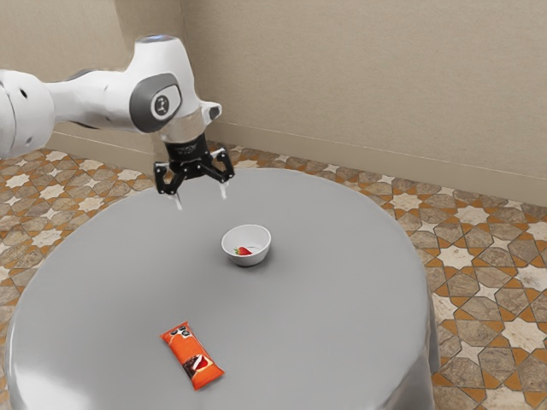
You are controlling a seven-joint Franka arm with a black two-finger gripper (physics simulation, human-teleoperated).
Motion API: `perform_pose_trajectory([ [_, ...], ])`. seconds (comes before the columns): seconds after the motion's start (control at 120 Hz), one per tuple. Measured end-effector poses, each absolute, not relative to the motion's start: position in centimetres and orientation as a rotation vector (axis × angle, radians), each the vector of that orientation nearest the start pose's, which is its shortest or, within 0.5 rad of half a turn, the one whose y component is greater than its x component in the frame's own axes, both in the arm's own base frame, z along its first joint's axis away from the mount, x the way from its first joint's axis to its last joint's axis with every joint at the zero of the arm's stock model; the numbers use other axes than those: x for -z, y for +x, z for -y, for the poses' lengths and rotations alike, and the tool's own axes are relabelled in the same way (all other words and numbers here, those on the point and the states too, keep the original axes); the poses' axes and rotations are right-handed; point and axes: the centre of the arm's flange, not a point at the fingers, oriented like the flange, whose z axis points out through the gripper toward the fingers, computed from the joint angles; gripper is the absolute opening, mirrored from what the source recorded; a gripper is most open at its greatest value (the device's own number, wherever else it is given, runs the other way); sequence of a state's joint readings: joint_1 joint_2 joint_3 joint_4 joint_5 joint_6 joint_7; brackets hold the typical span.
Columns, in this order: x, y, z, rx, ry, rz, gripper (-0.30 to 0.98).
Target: Take strawberry from the bowl
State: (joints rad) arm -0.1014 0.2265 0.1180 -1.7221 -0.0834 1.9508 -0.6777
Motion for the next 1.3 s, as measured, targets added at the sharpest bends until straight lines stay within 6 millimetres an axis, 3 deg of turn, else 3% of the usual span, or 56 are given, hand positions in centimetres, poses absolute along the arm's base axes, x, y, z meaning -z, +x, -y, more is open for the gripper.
perform_pose_trajectory([
  [0.075,-42.7,63.1,0.1,-0.018,-2.96,1.228,0.69],
  [0.3,-39.1,64.5,0.2,0.015,-2.876,1.462,0.67],
  [0.383,-37.4,66.0,0.0,0.02,-2.84,1.54,0.66],
  [0.567,-36.0,68.4,0.3,0.049,-2.799,1.71,0.64],
  [0.767,-33.6,69.3,0.7,0.011,-2.725,1.827,0.46],
  [0.967,-31.9,69.5,0.7,-0.025,-2.619,1.956,0.37],
  [1.3,-30.7,69.9,0.2,-0.055,-2.429,2.173,0.33],
])
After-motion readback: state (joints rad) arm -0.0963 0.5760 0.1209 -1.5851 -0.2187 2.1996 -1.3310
